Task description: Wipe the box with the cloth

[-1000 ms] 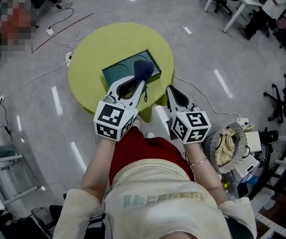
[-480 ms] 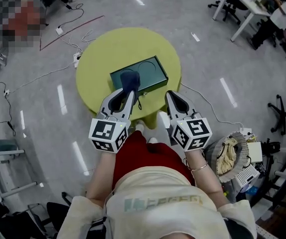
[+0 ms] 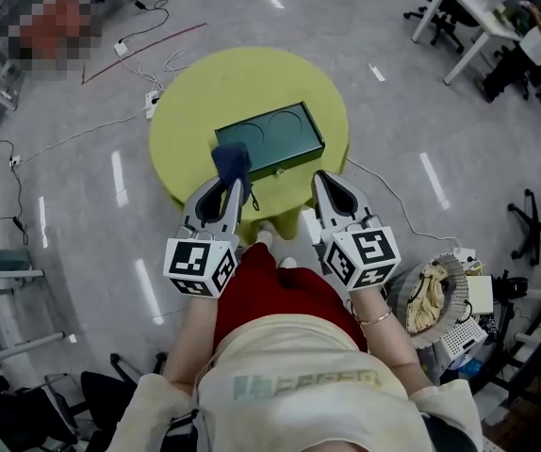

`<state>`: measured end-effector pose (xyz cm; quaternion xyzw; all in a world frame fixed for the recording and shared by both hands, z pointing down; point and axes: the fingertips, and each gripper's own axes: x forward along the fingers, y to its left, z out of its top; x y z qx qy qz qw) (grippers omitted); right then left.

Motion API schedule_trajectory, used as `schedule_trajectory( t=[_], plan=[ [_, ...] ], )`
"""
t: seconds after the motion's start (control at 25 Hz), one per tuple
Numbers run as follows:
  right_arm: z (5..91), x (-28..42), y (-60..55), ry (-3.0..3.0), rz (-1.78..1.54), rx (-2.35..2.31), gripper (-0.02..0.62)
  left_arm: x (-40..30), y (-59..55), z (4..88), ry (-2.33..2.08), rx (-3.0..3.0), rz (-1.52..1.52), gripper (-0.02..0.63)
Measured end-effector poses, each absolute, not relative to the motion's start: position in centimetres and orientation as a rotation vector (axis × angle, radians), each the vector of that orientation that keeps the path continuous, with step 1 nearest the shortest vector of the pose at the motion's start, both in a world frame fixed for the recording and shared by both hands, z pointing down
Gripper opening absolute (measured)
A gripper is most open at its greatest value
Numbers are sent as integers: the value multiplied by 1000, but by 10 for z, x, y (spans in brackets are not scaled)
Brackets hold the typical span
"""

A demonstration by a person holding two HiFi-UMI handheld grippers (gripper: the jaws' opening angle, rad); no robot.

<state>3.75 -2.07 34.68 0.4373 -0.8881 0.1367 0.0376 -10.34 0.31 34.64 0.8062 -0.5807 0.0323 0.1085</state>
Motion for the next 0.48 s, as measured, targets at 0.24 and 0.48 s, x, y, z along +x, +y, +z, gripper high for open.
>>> schedule_trajectory(
  t=[0.24,0.48],
  plan=[
    [344,33,-12,-2733,399,1328,37,-105,14,342,-1735,2373,97,69],
    [342,34,-9,-2740,386,1338,37,-105,18,341,-1741,2371,74,69]
  ],
)
